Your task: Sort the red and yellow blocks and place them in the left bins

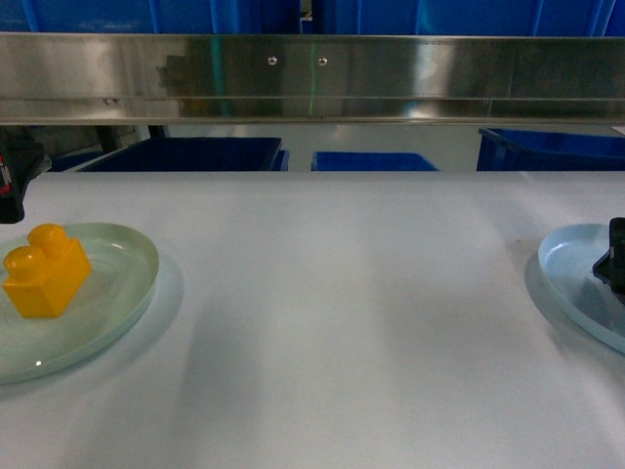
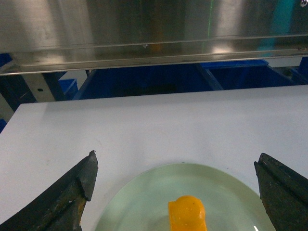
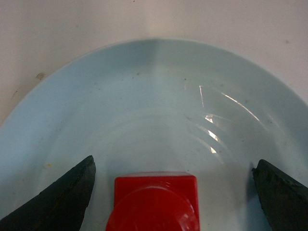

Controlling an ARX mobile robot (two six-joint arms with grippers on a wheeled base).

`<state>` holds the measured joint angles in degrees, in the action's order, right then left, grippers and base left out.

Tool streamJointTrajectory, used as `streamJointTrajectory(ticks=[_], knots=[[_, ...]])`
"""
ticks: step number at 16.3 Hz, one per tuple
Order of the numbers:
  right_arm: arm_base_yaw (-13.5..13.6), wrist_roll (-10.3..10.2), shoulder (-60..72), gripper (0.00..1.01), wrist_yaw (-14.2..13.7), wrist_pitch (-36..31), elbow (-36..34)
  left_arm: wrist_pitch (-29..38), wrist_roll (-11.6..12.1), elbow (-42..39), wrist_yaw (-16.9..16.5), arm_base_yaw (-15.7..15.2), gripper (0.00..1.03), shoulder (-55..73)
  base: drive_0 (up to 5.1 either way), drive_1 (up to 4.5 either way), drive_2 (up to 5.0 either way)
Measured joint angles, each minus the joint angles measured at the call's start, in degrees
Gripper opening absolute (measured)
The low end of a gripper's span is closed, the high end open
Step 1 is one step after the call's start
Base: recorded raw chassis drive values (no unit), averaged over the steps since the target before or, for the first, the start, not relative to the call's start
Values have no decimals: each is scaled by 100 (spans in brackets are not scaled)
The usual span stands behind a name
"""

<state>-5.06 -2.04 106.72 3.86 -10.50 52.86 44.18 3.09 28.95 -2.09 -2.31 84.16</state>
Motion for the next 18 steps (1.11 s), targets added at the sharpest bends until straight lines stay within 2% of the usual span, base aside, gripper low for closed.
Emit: streamJointTrajectory(ticks=[3, 8, 9, 10, 15, 18], knots=[[72, 50, 98, 98, -24, -280, -13, 2, 0, 0, 0, 0, 98, 0, 0, 0, 0], [15, 284, 188, 48, -83, -369, -17, 2, 0, 0, 0, 0, 98, 0, 0, 0, 0], [11, 317, 190, 34, -79, -372, -17, 0, 0, 0, 0, 0, 98, 0, 0, 0, 0], [13, 319, 195, 30, -52, -398, -17, 0, 0, 0, 0, 0, 98, 0, 0, 0, 0], [20, 240, 70, 30, 192, -487, -155, 0, -2, 0, 0, 0, 98, 0, 0, 0, 0], [155, 153, -437, 30, 356, -483, -431, 0, -2, 0, 0, 0, 98, 0, 0, 0, 0]])
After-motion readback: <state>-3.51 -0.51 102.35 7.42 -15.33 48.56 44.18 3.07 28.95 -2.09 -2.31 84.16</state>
